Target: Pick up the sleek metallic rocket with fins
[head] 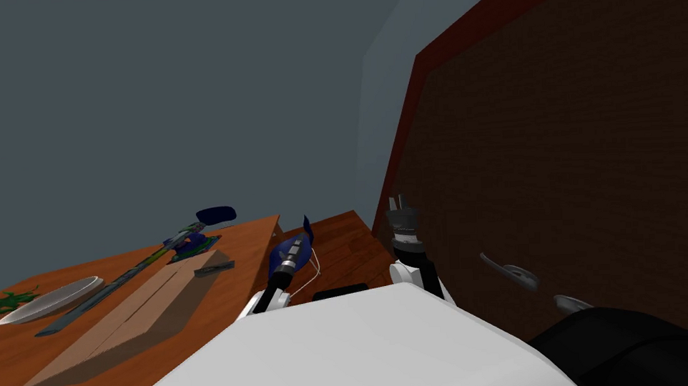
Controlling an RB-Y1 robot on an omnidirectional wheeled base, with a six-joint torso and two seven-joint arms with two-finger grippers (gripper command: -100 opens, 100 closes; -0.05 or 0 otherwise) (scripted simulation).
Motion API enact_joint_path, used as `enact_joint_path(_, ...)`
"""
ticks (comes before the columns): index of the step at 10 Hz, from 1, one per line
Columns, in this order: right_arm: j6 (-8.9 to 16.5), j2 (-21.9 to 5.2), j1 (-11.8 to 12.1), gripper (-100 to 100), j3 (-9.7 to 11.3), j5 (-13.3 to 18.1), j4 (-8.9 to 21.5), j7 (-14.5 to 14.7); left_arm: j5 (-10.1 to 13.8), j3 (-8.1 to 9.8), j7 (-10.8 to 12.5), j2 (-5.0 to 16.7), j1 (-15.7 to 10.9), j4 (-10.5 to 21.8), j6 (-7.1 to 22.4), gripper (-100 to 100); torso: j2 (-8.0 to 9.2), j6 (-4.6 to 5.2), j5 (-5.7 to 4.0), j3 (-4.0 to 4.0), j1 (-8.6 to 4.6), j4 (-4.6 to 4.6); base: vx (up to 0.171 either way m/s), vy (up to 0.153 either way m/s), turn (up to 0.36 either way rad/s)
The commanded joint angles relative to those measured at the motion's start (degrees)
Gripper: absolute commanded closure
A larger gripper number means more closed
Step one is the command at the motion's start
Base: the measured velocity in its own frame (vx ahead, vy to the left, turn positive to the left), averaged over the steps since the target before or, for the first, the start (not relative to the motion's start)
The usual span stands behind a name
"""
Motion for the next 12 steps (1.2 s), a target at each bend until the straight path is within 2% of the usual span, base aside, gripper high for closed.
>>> enact_joint_path(1, 0.0, 0.0, 0.0, 0, 0.0, 0.0, 0.0, 0.0, -0.3, -0.21, -0.3, 0.0, -0.7, 1.8, 0.4, -100, 0.00, 0.00, 0.00, 0.00, 0.00, 0.00, 0.005, 0.027, -0.036)
enact_joint_path(3, 0.0, 0.0, 0.0, 0, 0.0, 0.0, 0.0, 0.0, -1.3, -1.02, -0.7, 1.1, -2.4, 6.1, 2.4, -100, 0.00, 0.00, 0.00, 0.00, 0.01, 0.00, 0.008, 0.046, -0.095)
enact_joint_path(6, 0.0, 0.0, 0.0, 0, 0.0, 0.0, 0.0, 0.0, -1.8, -1.43, -0.9, 1.7, -3.3, 9.3, 3.4, -100, -0.01, -0.01, 0.01, 0.00, 0.04, 0.00, 0.007, 0.037, -0.043)
enact_joint_path(8, 0.0, 0.0, 0.0, 0, 0.0, 0.0, 0.0, 0.0, -2.8, -2.23, -1.3, 2.9, -5.1, 13.7, 5.4, -100, -0.01, -0.01, 0.00, 0.00, -0.01, 0.00, 0.008, 0.037, -0.092)
enact_joint_path(9, 0.0, 0.0, 0.0, 0, 0.0, 0.0, 0.0, 0.0, -2.8, -2.23, -1.3, 2.9, -5.1, 14.4, 5.4, -100, -0.01, 0.00, 0.01, 0.00, 0.06, 0.00, 0.003, 0.041, -0.034)
enact_joint_path(11, 0.0, 0.0, 0.0, 0, 0.0, 0.0, 0.0, 0.0, -3.7, -3.00, -1.7, 4.1, -6.8, 18.2, 7.3, -100, 0.03, -0.01, 0.01, 0.01, 0.03, 0.00, 0.002, 0.042, -0.072)
enact_joint_path(12, 0.0, 0.0, 0.0, 0, 0.0, 0.0, 0.0, 0.0, -3.7, -3.00, -1.7, 4.1, -6.8, 19.4, 7.3, -100, 0.00, -0.01, 0.01, 0.00, 0.07, 0.00, 0.007, 0.037, -0.041)
